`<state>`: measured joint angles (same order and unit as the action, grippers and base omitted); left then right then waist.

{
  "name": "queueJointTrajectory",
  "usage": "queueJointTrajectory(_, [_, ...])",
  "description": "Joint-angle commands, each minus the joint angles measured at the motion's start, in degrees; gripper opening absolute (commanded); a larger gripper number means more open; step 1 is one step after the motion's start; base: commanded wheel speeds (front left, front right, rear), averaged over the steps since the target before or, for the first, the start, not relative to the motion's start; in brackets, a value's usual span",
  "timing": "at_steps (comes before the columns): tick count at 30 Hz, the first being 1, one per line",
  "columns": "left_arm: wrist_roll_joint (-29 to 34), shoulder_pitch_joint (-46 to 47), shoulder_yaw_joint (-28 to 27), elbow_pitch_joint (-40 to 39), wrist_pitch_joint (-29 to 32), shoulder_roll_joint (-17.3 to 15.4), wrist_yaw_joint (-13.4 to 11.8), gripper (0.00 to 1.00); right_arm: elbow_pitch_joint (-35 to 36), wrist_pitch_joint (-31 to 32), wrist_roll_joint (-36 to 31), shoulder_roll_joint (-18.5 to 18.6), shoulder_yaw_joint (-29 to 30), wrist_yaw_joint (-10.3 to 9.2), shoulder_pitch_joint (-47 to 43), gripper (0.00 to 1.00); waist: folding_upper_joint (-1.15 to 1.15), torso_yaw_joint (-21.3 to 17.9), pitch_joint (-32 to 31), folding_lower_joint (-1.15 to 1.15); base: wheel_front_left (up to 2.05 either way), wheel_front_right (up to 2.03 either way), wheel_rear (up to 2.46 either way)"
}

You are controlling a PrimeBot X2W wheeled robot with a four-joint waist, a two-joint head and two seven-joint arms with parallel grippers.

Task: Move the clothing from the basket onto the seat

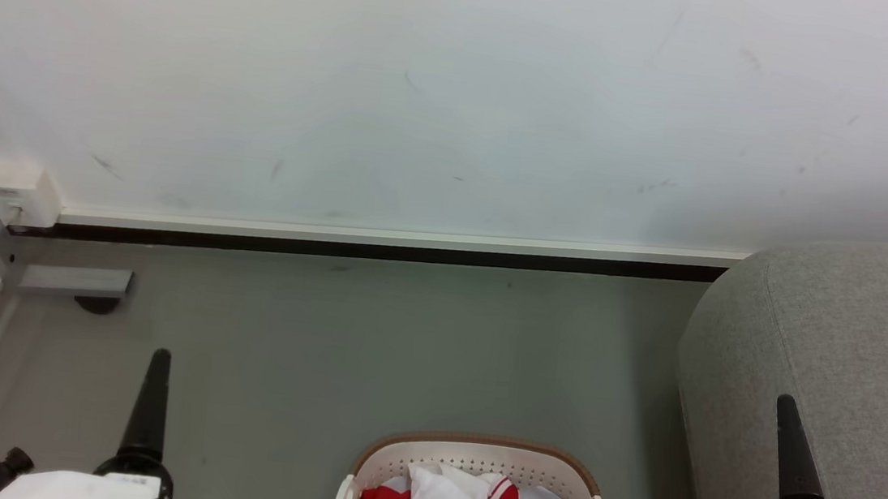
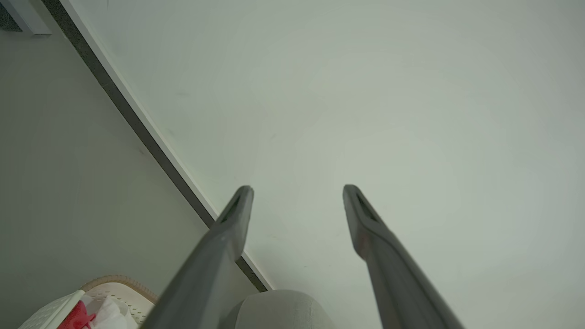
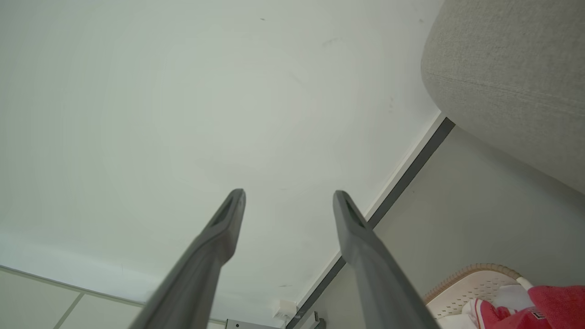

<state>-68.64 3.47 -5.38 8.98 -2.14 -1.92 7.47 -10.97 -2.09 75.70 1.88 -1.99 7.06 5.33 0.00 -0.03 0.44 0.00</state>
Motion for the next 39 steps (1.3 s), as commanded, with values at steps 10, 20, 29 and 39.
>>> queueJointTrajectory(10, [14.14,-0.5,0.52,-3.63,-2.22,-0.67,0.01,1.0,2.2,-2.32,-12.25,0.65,-0.58,0.32,1.44,1.0,0.0,-0.08,-0.08,0.0,0.0,0.0,0.0])
queueJointTrajectory(20, [27.87,-1.52,1.83,-5.58,-4.1,-0.75,-0.64,1.0,2.59,-4.11,-26.97,0.76,-1.8,0.36,1.53,1.0,0.0,-0.32,-0.34,0.0,0.0,0.0,0.0])
queueJointTrajectory(29, [38.14,-2.32,3.5,-5.09,-5.57,-1.23,-2.66,1.0,0.98,-5.64,-39.2,1.27,-4.0,0.4,1.75,1.0,0.0,-0.54,-0.46,0.0,0.0,0.0,0.0])
queueJointTrajectory(39, [45.11,-2.84,5.53,-3.22,-7.13,-2.14,-4.99,1.0,-3.14,-7.14,-49.06,1.34,-5.01,0.41,2.14,1.0,0.0,-0.59,-0.43,0.0,0.0,0.0,0.0])
